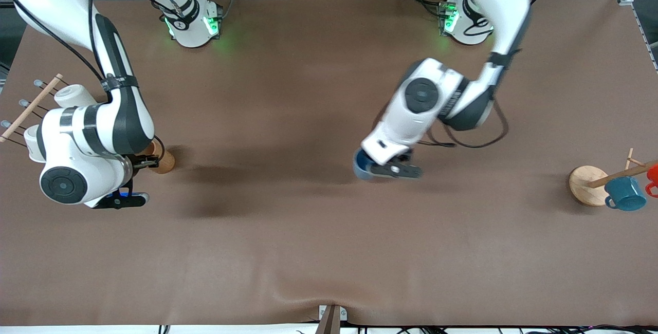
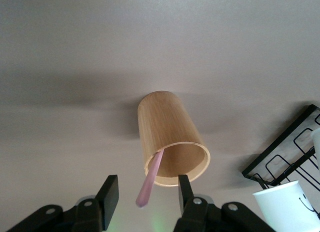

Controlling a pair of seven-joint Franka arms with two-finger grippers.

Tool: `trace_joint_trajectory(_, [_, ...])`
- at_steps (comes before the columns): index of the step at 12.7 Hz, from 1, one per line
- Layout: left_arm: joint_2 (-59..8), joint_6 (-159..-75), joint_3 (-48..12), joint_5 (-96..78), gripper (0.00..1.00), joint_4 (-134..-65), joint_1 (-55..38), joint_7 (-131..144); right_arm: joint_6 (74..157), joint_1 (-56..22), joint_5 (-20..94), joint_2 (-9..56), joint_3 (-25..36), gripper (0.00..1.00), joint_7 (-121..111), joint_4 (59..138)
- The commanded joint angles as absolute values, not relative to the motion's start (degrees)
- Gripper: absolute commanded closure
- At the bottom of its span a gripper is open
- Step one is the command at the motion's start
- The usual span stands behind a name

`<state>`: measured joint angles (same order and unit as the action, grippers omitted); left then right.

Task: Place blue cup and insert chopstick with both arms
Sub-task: 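Carry the blue cup to mid-table with the left gripper and set it down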

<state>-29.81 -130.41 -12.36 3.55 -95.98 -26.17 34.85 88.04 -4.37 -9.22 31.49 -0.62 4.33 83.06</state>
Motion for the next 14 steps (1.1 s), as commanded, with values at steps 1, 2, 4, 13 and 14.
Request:
trace_joint_trajectory(1, [-33.6,-129.1,-11.6,5.0,1.00,-92.0,-30.3,39.5,87.1,-4.1,-9.7,32.3,-0.9,0.79,5.4,81.6])
trace_joint_trajectory(2, [-34.4,-129.1,-11.6,5.0,1.00,-91.8,-31.8,39.5,87.1,-4.0,-9.6,32.3,-0.9,0.93,5.4,81.6])
trace_joint_trajectory(4, [-36.1,-129.2,-11.4,5.0,1.00,-91.4,-33.7,42.0,87.0,-3.4,-9.4,32.3,-0.9,1.00,5.4,81.4])
trace_joint_trajectory(13, [-34.6,-125.2,-9.7,5.1,0.00,-90.2,-36.2,45.7,86.8,-2.4,-9.2,26.6,-0.8,1.00,4.8,80.6])
trace_joint_trajectory(14, [-32.7,-122.9,-9.5,5.1,0.00,-90.2,-36.1,45.7,86.8,-2.3,-9.3,25.5,-0.7,1.00,4.6,80.6])
